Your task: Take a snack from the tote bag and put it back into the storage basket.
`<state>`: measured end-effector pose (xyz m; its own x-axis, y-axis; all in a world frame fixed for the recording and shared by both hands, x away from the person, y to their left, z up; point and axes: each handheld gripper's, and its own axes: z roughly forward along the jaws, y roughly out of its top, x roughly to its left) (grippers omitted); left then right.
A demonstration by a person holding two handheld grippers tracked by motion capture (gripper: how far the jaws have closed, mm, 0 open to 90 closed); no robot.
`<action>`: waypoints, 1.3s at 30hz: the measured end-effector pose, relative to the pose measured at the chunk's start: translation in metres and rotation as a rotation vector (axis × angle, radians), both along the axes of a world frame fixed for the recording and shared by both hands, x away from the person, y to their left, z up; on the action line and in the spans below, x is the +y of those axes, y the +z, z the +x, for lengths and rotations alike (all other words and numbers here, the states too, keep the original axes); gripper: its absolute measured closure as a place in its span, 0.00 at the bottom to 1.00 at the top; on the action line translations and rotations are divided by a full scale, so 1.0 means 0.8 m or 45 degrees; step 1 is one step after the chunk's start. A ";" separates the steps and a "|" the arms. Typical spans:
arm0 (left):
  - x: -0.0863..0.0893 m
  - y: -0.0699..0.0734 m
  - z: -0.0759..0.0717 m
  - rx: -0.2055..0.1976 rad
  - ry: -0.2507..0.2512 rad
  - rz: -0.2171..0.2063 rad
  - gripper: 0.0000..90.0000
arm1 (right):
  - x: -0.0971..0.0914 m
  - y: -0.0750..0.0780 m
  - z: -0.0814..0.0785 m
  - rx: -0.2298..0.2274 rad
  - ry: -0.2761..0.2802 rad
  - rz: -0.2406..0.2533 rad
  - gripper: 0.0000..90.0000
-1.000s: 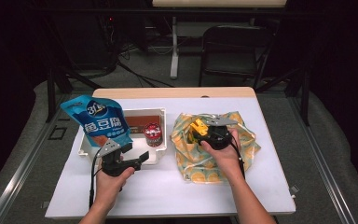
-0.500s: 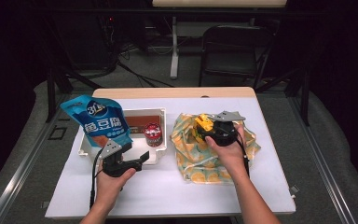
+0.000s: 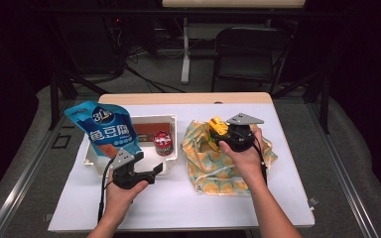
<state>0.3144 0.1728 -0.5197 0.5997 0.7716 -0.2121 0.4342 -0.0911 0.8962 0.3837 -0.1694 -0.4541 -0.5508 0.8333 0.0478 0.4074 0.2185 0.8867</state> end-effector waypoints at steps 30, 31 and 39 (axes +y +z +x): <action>-0.022 0.001 -0.007 -0.015 -0.057 0.004 0.12 | -0.006 0.036 -0.042 -0.036 0.048 0.025 0.56; -0.023 0.001 -0.007 -0.016 -0.061 0.010 0.12 | -0.004 0.038 -0.044 -0.036 0.059 0.023 0.56; -0.029 0.003 -0.010 -0.029 -0.080 0.006 0.12 | 0.017 0.043 -0.056 -0.036 0.123 0.023 0.56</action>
<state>0.3061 0.1492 -0.5171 0.6519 0.7331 -0.1942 0.4071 -0.1223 0.9052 0.3388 -0.1561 -0.4198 -0.6301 0.7752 0.0456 0.3597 0.2393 0.9019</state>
